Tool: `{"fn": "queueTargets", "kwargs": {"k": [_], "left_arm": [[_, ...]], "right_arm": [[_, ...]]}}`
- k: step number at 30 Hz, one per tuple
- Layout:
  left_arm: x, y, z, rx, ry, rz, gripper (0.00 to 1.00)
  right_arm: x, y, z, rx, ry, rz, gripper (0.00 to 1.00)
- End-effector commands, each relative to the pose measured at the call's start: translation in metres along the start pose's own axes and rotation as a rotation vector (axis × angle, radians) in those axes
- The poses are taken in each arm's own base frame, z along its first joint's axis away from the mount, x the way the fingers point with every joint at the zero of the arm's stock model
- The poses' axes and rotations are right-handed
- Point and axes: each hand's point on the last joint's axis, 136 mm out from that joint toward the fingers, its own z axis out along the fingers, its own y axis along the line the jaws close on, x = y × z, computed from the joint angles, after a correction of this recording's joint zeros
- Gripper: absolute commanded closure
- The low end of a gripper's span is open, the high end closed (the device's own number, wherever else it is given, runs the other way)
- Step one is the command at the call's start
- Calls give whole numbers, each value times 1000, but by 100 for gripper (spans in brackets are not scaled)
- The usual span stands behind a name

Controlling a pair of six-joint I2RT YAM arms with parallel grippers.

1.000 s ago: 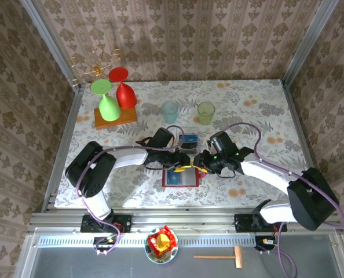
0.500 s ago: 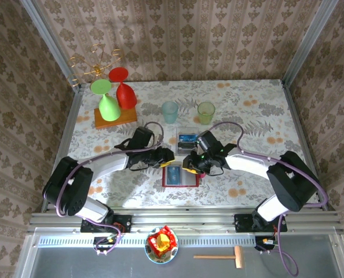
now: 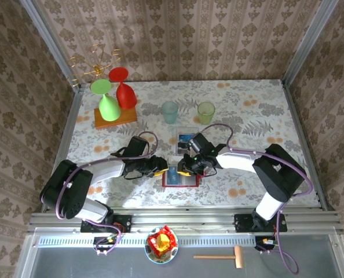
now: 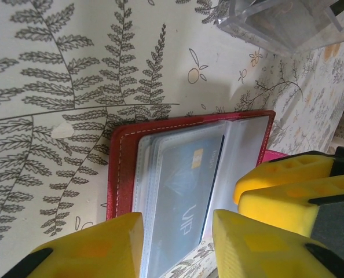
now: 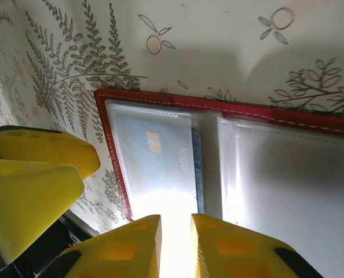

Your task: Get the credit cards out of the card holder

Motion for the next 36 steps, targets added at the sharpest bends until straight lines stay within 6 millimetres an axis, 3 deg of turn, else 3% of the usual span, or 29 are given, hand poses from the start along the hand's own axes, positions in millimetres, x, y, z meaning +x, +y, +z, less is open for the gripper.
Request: {"fn": "queueTargets", "kwargs": {"k": [1,12,24,36], "left_arm": [[-2,-2,0,24,-2,-6,64],[4,13,10,-4,34,-43,64],[6,17,11,-15,39,-45,64],[8,23,13,-31,48,-58,64]], "right_arm": [[-2,15,5,-35,17,-11,80],[1,4,9,14,23,-2,75],[2,-4,15,38,36,1,74],[0,-15,5,123,9,-29,74]]}}
